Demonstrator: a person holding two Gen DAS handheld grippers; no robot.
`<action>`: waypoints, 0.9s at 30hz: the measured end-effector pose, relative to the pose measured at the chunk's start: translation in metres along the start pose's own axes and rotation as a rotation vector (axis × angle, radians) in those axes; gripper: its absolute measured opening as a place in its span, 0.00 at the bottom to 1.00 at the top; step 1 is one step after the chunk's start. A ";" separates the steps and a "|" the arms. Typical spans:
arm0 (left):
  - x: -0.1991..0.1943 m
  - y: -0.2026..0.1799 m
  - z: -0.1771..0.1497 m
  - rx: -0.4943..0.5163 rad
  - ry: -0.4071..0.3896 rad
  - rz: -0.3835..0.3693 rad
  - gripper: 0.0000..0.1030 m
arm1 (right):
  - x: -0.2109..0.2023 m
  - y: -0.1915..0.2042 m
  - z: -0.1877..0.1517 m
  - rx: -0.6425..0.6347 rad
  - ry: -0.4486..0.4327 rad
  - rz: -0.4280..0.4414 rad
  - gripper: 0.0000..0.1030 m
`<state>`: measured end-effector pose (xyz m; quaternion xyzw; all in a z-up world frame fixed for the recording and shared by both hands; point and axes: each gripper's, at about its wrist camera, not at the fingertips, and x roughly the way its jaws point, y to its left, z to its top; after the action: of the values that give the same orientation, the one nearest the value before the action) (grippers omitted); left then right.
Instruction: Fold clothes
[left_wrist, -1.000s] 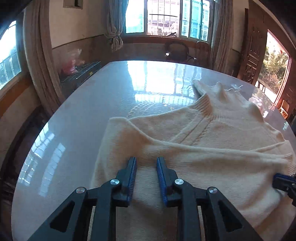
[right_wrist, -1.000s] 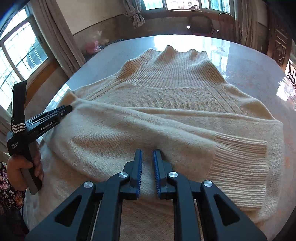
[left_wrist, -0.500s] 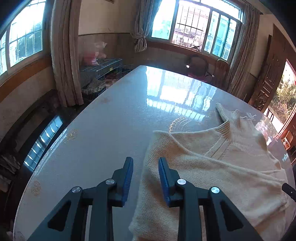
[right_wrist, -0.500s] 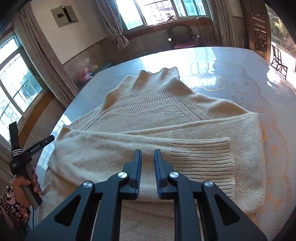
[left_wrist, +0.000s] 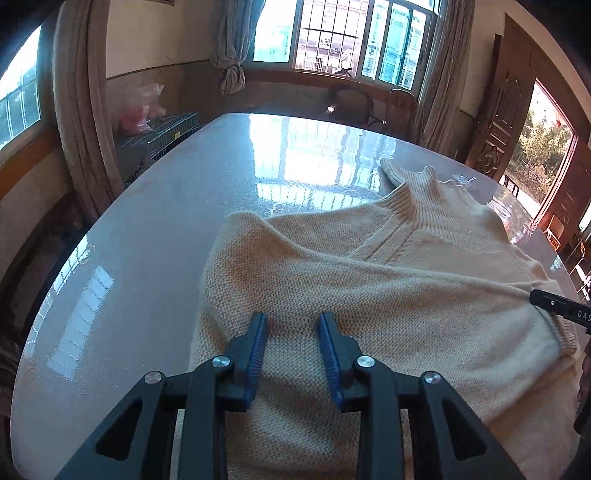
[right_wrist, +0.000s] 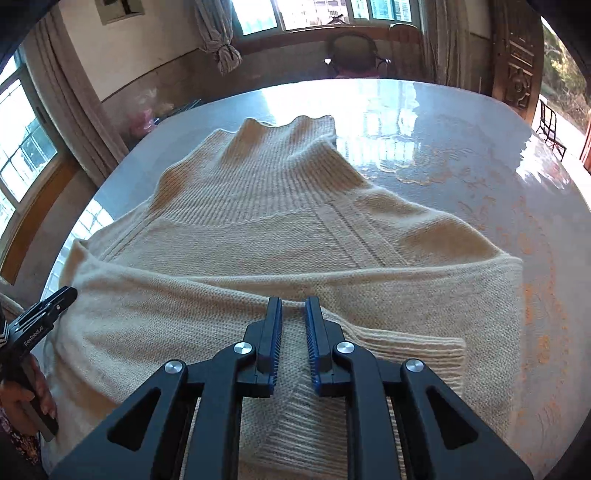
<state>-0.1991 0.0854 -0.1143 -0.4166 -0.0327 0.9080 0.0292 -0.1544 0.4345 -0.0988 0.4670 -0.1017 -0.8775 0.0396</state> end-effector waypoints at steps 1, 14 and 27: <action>-0.001 -0.002 -0.001 0.008 0.000 0.009 0.30 | -0.006 -0.005 0.000 0.039 -0.011 -0.027 0.16; -0.004 0.009 0.001 -0.007 0.002 -0.014 0.31 | -0.011 0.073 -0.059 -0.136 0.053 0.175 0.27; -0.007 0.003 0.004 0.005 0.015 -0.015 0.31 | -0.064 -0.066 -0.056 0.309 -0.092 0.108 0.35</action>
<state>-0.1979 0.0815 -0.1067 -0.4230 -0.0332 0.9048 0.0373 -0.0709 0.5020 -0.0914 0.4210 -0.2621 -0.8683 0.0095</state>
